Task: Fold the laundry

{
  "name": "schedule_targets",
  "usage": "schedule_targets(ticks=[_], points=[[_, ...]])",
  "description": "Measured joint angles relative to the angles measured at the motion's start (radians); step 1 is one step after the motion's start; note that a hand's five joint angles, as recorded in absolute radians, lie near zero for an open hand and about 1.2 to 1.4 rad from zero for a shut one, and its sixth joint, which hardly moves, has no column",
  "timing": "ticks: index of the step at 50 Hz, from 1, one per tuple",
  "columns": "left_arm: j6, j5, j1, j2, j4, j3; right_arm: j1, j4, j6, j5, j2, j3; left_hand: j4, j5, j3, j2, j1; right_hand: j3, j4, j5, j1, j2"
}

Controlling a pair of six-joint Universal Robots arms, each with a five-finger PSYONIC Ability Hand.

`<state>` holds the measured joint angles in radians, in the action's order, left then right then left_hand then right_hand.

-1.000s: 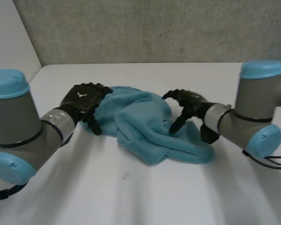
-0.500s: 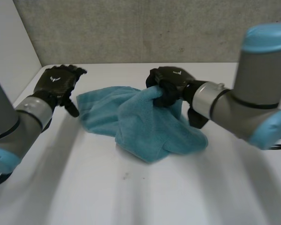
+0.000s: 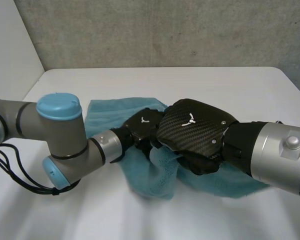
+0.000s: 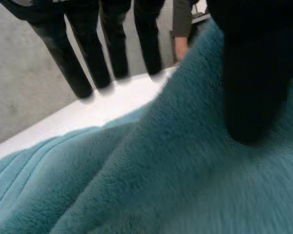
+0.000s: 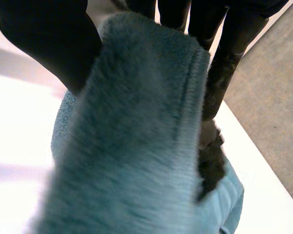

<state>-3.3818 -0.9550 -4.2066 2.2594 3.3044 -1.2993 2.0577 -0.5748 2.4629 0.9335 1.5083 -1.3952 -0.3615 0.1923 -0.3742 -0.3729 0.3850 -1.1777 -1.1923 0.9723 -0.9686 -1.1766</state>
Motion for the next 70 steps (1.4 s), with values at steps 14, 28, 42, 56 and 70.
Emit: schedule_targets(ticks=[14,28,42,56,70], points=[[0.008,-0.412,0.0,-0.085,0.346,0.116,-0.135,0.159,0.068,0.173,-0.145,0.189,-0.829,0.734,-0.812,-0.823,0.766,-0.004,0.0,0.0,0.0,0.0],[0.01,-0.628,0.02,-0.366,0.539,-0.032,-0.031,0.822,0.303,0.547,-0.236,0.334,-0.829,0.734,-0.815,-0.824,0.766,-0.004,0.0,0.01,0.0,-0.003],[0.012,-0.801,0.115,-0.504,0.34,-0.551,-0.045,0.743,0.215,0.488,-0.228,-0.076,-0.833,0.734,-0.817,-0.826,0.766,-0.005,0.0,0.011,0.0,-0.003],[0.181,-0.787,0.228,-0.484,-0.042,-0.501,-0.099,0.671,0.09,0.488,-0.261,-0.203,0.042,-0.053,0.049,0.052,-0.087,-0.005,0.0,0.011,0.0,-0.003],[0.015,-0.577,-0.072,-0.419,-0.069,-0.278,-0.101,0.679,0.094,0.486,-0.261,-0.217,0.007,-0.01,0.023,0.018,-0.027,-0.008,0.0,0.014,0.0,-0.003]])
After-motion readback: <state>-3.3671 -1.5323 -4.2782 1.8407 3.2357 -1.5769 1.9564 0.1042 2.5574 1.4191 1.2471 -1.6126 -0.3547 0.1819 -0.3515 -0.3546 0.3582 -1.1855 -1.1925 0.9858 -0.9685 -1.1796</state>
